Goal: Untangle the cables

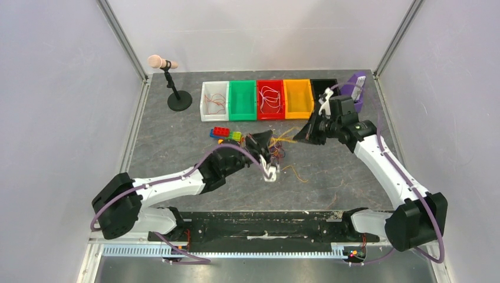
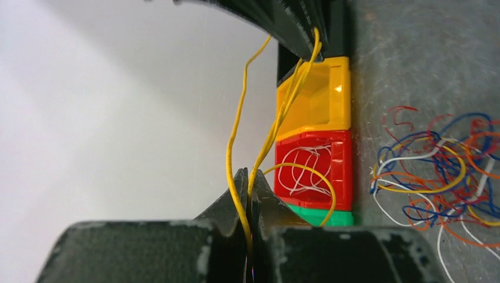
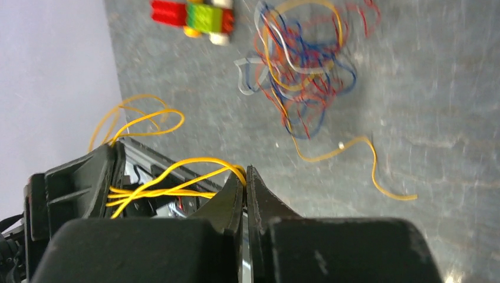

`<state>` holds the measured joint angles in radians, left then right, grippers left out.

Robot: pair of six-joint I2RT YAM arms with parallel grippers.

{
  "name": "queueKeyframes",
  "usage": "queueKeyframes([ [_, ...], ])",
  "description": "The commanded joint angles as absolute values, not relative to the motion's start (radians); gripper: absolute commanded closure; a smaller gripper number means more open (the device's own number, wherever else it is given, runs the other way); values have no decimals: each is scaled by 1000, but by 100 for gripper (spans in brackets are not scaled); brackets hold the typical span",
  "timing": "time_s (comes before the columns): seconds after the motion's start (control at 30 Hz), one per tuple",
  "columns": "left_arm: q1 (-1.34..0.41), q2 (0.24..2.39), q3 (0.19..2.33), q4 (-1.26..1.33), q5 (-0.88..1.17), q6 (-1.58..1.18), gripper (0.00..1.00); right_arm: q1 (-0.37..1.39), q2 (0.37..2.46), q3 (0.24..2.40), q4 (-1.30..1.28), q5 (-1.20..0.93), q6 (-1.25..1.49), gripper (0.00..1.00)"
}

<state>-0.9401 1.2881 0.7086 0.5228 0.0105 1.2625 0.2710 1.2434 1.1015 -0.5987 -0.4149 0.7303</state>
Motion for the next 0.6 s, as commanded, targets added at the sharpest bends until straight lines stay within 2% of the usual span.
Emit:
queueKeyframes([
  [0.0,-972,1193,658,773,118,1726,98,232,1270,988,-735,-277,701,100],
  [0.1,-998,1196,660,788,230,1862,98,252,1295,944,-750,-337,719,100],
  [0.23,-1027,1226,702,812,273,1940,98,284,1309,905,-747,-377,730,100],
  [0.33,-1030,1206,703,742,230,1929,98,269,1325,978,-701,-417,705,100],
  [0.37,-1031,1188,696,697,193,1907,95,261,1329,1045,-680,-420,688,100],
  [0.47,-1031,1111,687,494,83,1798,59,210,1361,1270,-636,-400,624,100],
  [0.5,-1030,1087,689,425,53,1753,50,188,1368,1324,-607,-406,616,100],
  [0.53,-1030,1055,690,358,20,1687,33,169,1371,1377,-575,-409,611,100],
  [0.57,-1031,1037,687,314,5,1642,29,160,1370,1413,-542,-413,604,100],
])
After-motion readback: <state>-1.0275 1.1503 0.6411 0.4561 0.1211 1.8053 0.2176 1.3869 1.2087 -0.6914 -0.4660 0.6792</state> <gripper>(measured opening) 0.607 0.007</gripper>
